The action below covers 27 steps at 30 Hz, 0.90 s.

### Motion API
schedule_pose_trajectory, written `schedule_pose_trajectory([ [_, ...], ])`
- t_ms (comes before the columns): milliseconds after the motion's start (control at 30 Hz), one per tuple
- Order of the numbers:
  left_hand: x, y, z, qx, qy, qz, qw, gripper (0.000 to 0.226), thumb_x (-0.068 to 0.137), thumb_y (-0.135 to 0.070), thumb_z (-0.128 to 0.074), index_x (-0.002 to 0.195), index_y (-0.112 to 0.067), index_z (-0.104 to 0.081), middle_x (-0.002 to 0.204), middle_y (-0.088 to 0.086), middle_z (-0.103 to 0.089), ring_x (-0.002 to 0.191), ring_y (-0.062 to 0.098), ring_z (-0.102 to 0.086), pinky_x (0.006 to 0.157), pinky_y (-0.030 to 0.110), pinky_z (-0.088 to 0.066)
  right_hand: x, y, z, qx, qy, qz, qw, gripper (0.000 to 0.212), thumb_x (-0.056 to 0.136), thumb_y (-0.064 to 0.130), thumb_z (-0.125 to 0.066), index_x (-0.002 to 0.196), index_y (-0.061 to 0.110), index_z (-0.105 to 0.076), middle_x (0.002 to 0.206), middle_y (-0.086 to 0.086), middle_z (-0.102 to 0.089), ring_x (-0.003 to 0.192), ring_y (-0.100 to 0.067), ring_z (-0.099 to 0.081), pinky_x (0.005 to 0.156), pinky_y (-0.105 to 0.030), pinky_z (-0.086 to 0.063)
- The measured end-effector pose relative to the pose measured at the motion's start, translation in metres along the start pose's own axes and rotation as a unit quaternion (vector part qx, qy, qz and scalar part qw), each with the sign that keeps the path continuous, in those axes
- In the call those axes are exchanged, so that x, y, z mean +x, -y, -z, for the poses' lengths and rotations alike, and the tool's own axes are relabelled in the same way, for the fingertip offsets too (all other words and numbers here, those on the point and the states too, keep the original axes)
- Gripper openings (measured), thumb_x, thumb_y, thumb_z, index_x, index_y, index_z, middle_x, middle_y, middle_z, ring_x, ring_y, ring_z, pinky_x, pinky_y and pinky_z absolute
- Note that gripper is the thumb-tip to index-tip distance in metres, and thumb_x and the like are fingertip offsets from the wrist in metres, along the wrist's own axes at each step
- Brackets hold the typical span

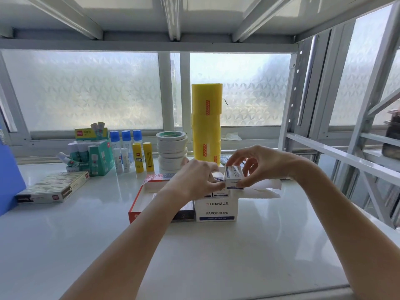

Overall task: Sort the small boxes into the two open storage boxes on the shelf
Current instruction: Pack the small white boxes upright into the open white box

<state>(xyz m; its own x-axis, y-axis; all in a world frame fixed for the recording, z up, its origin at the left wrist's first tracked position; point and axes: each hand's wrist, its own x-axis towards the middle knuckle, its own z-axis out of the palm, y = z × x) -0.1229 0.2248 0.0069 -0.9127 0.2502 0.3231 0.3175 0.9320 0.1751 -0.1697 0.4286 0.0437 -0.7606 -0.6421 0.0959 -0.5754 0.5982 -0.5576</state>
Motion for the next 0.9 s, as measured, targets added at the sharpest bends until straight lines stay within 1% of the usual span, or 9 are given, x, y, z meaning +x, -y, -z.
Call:
schedule_pose_trajectory([
  [100, 0.001, -0.001, -0.001, -0.042, 0.008, 0.016, 0.999, 0.046, 0.086, -0.052, -0.060, 0.108, -0.012, -0.068, 0.103, 0.008, -0.067, 0.094, 0.024, -0.059, 0.094, 0.043, -0.047, 0.001, -0.001, 0.000, 0.000, -0.009, -0.008, 1.000, 0.052, 0.068, 0.023, -0.085, 0.116, 0.024, -0.066, 0.116, -0.003, -0.063, 0.076, -0.011, -0.063, 0.076, -0.033, -0.056],
  [167, 0.000, -0.001, 0.000, -0.081, 0.026, 0.015, 0.996, 0.046, 0.089, -0.042, -0.060, 0.126, -0.017, -0.056, 0.111, 0.012, -0.069, 0.097, 0.029, -0.064, 0.089, 0.045, -0.054, 0.001, -0.002, 0.000, 0.001, -0.018, -0.014, 1.000, 0.052, 0.066, 0.026, -0.086, 0.115, 0.026, -0.066, 0.115, -0.003, -0.063, 0.075, -0.011, -0.063, 0.077, -0.034, -0.056],
  [233, -0.002, 0.001, 0.005, -0.098, 0.032, 0.012, 0.995, 0.047, 0.090, -0.039, -0.059, 0.135, -0.024, -0.052, 0.117, 0.012, -0.069, 0.101, 0.027, -0.066, 0.094, 0.046, -0.053, -0.001, -0.003, 0.001, 0.003, -0.024, -0.018, 1.000, 0.052, 0.065, 0.027, -0.086, 0.113, 0.027, -0.067, 0.114, -0.003, -0.064, 0.074, -0.010, -0.063, 0.079, -0.035, -0.056],
  [367, -0.007, -0.002, 0.013, -0.021, -0.005, 0.021, 1.000, 0.031, 0.087, -0.041, -0.061, 0.098, -0.016, -0.075, 0.094, 0.002, -0.068, 0.083, 0.015, -0.051, 0.109, 0.044, -0.035, -0.003, 0.001, 0.001, 0.006, -0.030, -0.021, 0.999, 0.053, 0.065, 0.026, -0.087, 0.114, 0.025, -0.067, 0.114, -0.002, -0.064, 0.074, -0.009, -0.063, 0.083, -0.038, -0.057],
  [433, -0.010, -0.009, 0.010, 0.025, -0.006, 0.043, 0.999, 0.029, 0.085, -0.039, -0.060, 0.088, -0.014, -0.074, 0.089, 0.003, -0.068, 0.080, 0.018, -0.048, 0.107, 0.043, -0.029, -0.003, 0.004, -0.001, 0.005, -0.024, -0.018, 1.000, 0.054, 0.065, 0.028, -0.087, 0.115, 0.026, -0.067, 0.115, -0.002, -0.064, 0.075, -0.010, -0.064, 0.085, -0.040, -0.058],
  [533, -0.007, -0.015, 0.002, 0.050, -0.003, 0.077, 0.996, 0.026, 0.081, -0.040, -0.058, 0.075, -0.016, -0.066, 0.083, 0.003, -0.064, 0.088, 0.022, -0.055, 0.106, 0.044, -0.030, -0.003, 0.009, -0.006, 0.012, -0.022, -0.003, 1.000, 0.051, 0.067, 0.026, -0.086, 0.114, 0.026, -0.067, 0.116, -0.001, -0.063, 0.075, -0.010, -0.063, 0.084, -0.040, -0.057],
  [600, -0.004, -0.013, -0.002, 0.042, 0.011, 0.099, 0.994, 0.029, 0.081, -0.045, -0.060, 0.081, -0.016, -0.061, 0.086, 0.004, -0.057, 0.096, 0.023, -0.051, 0.105, 0.044, -0.031, -0.002, 0.012, -0.008, 0.024, -0.025, 0.007, 0.999, 0.050, 0.068, 0.023, -0.086, 0.114, 0.026, -0.068, 0.114, 0.001, -0.064, 0.076, -0.009, -0.063, 0.082, -0.036, -0.057],
  [733, -0.003, -0.008, -0.001, -0.001, 0.092, 0.142, 0.986, 0.064, 0.074, -0.064, -0.065, 0.113, -0.014, -0.060, 0.105, 0.006, -0.041, 0.113, 0.025, -0.038, 0.100, 0.040, -0.033, 0.001, 0.012, -0.013, 0.016, 0.010, 0.009, 1.000, 0.048, 0.069, 0.024, -0.085, 0.114, 0.025, -0.068, 0.111, 0.000, -0.067, 0.084, -0.008, -0.065, 0.071, -0.020, -0.053],
  [900, -0.001, 0.007, 0.020, -0.132, 0.200, 0.119, 0.964, 0.042, 0.081, -0.027, -0.074, 0.118, -0.009, -0.068, 0.113, 0.006, -0.061, 0.100, 0.015, -0.053, 0.074, 0.018, -0.041, 0.004, 0.013, -0.019, -0.042, 0.034, -0.017, 0.998, 0.047, 0.070, 0.028, -0.083, 0.115, 0.027, -0.067, 0.114, 0.002, -0.067, 0.100, -0.016, -0.062, 0.080, -0.022, -0.049],
])
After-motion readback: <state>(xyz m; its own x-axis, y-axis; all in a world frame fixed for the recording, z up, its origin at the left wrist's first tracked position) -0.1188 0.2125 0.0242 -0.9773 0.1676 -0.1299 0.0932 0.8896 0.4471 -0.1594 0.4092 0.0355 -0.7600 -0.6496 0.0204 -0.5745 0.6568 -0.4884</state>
